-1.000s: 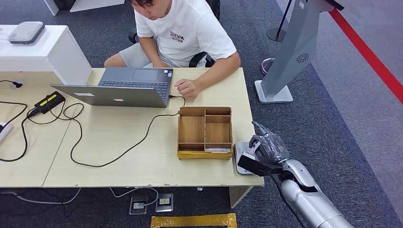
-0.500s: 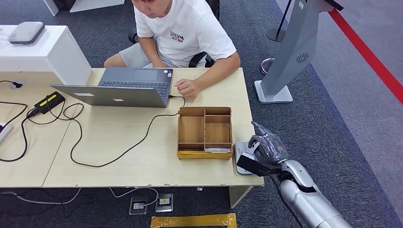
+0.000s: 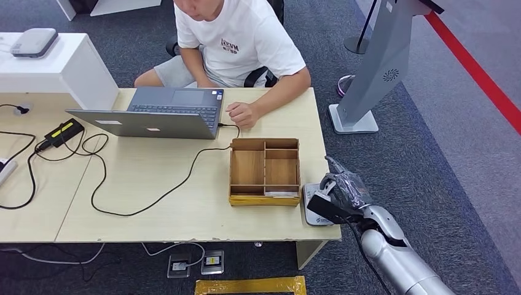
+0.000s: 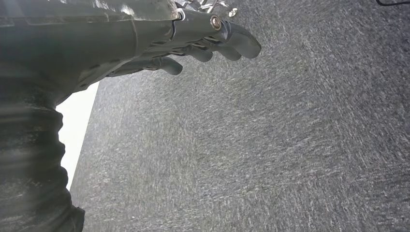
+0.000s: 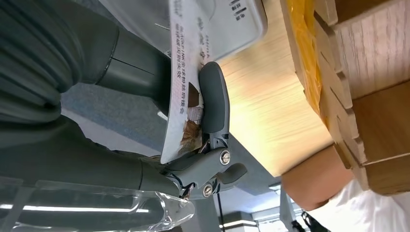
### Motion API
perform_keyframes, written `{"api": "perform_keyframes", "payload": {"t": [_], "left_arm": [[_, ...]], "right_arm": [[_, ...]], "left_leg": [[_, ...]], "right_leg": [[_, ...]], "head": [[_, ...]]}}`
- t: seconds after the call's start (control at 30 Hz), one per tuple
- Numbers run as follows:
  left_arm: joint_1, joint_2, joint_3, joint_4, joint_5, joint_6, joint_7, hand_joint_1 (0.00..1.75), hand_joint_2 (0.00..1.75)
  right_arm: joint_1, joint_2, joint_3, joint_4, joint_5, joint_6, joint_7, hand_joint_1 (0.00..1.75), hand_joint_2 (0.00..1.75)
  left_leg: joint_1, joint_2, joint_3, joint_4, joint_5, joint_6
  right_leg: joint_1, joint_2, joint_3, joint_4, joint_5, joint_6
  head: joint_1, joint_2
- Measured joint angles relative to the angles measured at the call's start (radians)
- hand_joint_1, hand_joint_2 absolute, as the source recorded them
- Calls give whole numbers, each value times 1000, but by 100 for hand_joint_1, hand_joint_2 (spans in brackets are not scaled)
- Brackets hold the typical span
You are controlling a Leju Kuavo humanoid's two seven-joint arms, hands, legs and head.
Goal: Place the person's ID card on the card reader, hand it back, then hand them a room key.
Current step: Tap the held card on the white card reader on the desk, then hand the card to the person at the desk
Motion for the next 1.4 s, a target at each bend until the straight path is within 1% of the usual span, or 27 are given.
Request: {"api": "perform_keyframes", "payload": {"t": [0.13,0.23,0.73,0.83,1.0,1.23,1.3,1.33,1.4], "left_arm": [[0,0,5,0,0,1,1,0,175],[0,0,5,0,-1,1,1,0,175],[0,0,5,0,-4,1,1,0,175],[0,0,4,0,-13,-1,1,0,175],[0,0,3,0,-27,-4,-9,0,175],[0,1,3,0,-62,-20,-28,0,175],[-1,3,2,0,-80,-30,-38,0,175],[-2,3,1,0,-87,-33,-41,0,175],[-7,3,-1,0,-92,-37,-44,0,175]], "right_arm": [[-35,9,-29,12,-45,20,1,175,175],[-52,12,-44,13,-55,24,2,175,175],[-62,15,-62,13,-56,17,0,175,175],[-81,11,-73,6,-63,8,0,175,175],[-167,-12,-102,-30,-70,39,16,175,175],[-351,-30,-127,-51,-18,39,-22,175,175],[-424,-15,-117,-32,53,46,-65,175,175],[-473,3,-108,-5,96,44,-89,175,175],[-582,60,-84,82,159,27,-121,175,175]], "left_leg": [[0,0,0,0,0,0],[0,0,0,0,0,0],[0,0,0,0,0,0],[0,0,0,0,0,0],[0,1,0,0,0,0],[0,2,-1,0,0,0],[-1,3,-3,0,0,0],[-1,4,-4,0,1,-1],[0,7,-4,0,2,-2]], "right_leg": [[0,0,0,0,0,0],[0,0,0,0,0,0],[0,0,0,0,0,0],[0,0,0,0,0,0],[0,1,0,0,1,0],[0,1,0,1,1,0],[0,2,-2,2,1,-1],[0,3,-4,3,2,-2],[0,6,-7,4,3,-3]], "head": [[0,0],[0,0],[0,0],[0,0],[0,0],[0,0],[0,0],[0,0],[0,0]]}}
